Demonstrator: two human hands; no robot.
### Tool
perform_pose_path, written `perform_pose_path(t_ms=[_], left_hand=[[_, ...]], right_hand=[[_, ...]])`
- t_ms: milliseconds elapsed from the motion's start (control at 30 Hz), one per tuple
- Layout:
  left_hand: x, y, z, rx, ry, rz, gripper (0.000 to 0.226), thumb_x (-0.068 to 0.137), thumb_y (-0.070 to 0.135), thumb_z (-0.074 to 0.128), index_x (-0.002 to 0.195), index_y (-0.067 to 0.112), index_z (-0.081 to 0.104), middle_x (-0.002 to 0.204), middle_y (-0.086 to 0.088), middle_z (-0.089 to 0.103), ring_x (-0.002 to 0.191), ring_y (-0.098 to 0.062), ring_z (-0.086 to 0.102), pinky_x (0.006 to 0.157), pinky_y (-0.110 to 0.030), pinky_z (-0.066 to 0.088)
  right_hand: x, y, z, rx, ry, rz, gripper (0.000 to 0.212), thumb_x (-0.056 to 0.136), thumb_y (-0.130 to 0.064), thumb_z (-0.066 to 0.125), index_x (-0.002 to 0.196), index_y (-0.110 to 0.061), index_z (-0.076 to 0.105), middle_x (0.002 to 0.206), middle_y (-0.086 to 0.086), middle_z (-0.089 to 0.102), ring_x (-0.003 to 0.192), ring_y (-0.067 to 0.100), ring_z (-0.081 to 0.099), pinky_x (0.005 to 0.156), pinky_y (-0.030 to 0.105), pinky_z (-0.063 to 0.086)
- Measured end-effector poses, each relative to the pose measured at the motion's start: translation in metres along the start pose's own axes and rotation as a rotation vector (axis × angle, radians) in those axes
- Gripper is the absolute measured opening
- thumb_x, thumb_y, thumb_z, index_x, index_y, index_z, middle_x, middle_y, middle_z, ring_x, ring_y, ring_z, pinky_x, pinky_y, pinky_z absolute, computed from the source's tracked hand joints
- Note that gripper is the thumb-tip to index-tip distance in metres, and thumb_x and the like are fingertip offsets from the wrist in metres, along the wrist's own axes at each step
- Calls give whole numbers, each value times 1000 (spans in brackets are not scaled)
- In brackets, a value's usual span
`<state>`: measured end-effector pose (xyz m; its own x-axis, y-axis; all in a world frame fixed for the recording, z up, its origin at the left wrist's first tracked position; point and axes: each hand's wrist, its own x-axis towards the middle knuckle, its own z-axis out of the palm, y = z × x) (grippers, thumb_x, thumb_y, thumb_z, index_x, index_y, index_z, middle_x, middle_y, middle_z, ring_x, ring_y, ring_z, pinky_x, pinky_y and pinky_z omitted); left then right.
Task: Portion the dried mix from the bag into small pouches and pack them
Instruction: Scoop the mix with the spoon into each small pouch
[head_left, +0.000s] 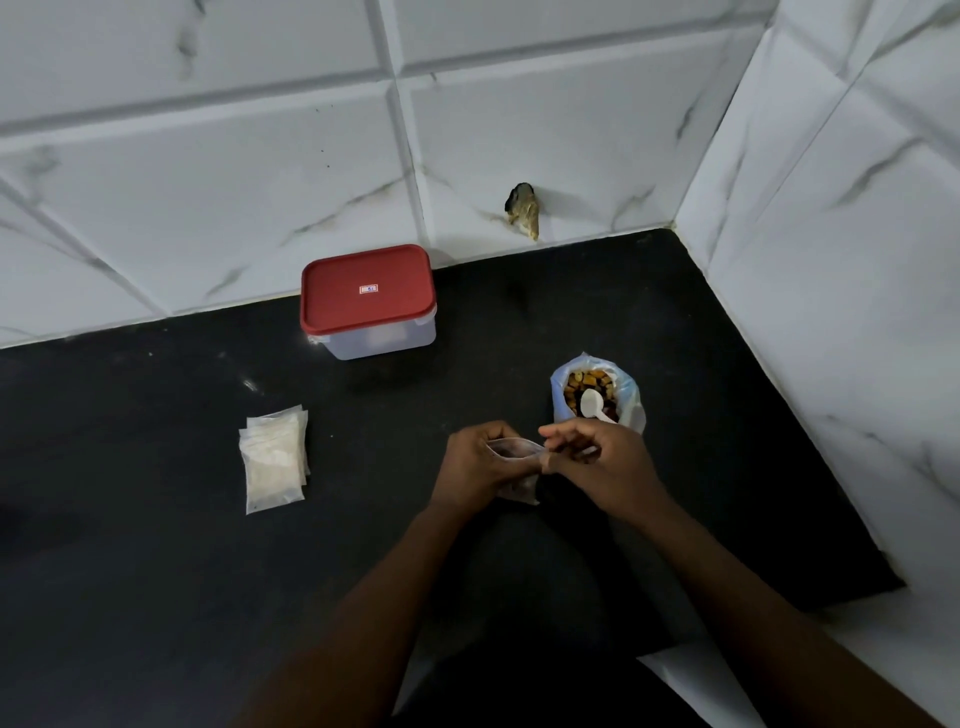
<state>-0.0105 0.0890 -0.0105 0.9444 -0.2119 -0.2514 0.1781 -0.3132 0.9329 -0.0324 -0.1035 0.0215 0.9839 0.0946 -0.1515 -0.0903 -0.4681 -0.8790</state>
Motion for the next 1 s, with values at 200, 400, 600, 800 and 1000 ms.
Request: perform_pose_path(t_ms=[200,400,600,800,1000], left_hand=[[-17,-7,-21,-44,-3,21,41,65,32,94,92,11,71,89,-2,77,83,-15,76,72,-31,63],[-30,-26,-46,-100,27,-3,17,89,27,79,100,14,77,97,-1,79,89,-16,77,77,-36,62],[-43,-32,-65,-147,39,27,17,94,26,73,100,10,76,99,-3,77,92,-19,76,79,-39,63],[-50,-40,-81,-212,85,28,9,95,16,70,92,9,76,95,-5,76,90,-20,74,74,-34,59],[-56,-47,-101,-286,113,5,9,95,13,68,92,7,75,97,-8,76,94,-25,73,81,-37,61]], right_hand=[[-2,-7,16,119,-34,70,20,88,-15,76,106,-22,74,94,-6,77,90,2,71,84,23,56],[2,-15,40,190,15,135,12,94,-9,67,102,-16,64,100,4,70,90,14,68,72,26,59],[0,-25,70,65,-27,132,11,102,-18,54,93,-21,50,95,7,62,90,25,64,78,42,58],[-6,-42,96,50,-23,131,1,104,-19,50,104,-18,50,101,4,63,95,25,63,82,44,55],[-8,-53,112,253,-6,112,29,96,-17,65,120,-26,51,107,1,65,100,11,65,84,27,53]])
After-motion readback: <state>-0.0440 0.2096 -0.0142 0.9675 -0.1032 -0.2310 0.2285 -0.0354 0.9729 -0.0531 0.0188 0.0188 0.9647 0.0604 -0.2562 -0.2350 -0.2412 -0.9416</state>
